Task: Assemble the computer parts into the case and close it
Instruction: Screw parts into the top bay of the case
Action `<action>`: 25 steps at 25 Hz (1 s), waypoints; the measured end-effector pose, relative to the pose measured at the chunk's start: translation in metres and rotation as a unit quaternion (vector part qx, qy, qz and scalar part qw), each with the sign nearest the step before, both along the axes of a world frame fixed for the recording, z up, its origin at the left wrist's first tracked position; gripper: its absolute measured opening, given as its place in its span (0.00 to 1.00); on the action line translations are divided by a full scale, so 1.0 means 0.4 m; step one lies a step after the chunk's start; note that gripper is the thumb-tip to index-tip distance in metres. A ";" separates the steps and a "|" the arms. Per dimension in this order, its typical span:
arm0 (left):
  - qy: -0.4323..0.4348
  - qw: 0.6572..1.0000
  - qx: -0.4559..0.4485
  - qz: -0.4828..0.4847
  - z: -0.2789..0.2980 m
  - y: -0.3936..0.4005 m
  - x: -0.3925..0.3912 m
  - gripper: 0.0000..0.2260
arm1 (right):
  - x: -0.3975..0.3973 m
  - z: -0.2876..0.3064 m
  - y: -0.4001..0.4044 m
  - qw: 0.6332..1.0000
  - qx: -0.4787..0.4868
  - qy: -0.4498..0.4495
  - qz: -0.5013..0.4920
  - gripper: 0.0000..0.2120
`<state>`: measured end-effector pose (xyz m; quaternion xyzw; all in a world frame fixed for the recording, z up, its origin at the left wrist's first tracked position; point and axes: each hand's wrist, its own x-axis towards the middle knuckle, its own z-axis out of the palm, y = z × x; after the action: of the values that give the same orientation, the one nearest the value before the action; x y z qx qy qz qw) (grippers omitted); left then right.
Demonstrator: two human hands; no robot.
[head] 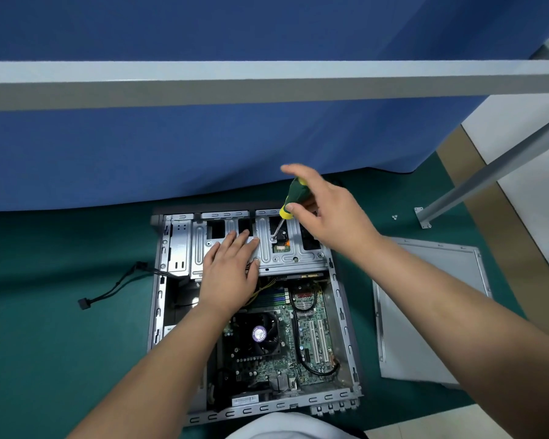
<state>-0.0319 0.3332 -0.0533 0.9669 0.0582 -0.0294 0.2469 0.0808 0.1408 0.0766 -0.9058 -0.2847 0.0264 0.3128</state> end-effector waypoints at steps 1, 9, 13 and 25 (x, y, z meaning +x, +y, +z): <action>0.008 1.000 -0.016 0.006 0.005 0.002 0.005 0.21 | 0.007 0.018 0.010 0.999 -0.034 -0.013 0.020 0.27; -0.006 0.962 -0.269 0.049 0.112 -0.022 0.125 0.13 | 0.044 0.128 0.076 0.974 -0.206 -0.065 0.066 0.15; 0.008 0.948 -0.303 0.096 0.139 -0.054 0.164 0.05 | 0.041 0.134 0.107 0.940 -0.309 -0.143 -0.008 0.26; 0.072 0.949 -0.306 0.001 0.145 -0.009 0.194 0.08 | 0.055 0.189 0.122 0.910 -0.393 -0.130 0.013 0.31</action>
<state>0.0458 0.3297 0.0047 0.8401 0.0648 -0.1148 0.5262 0.1027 0.1897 0.1521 -0.9471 -0.3012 0.0217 -0.1086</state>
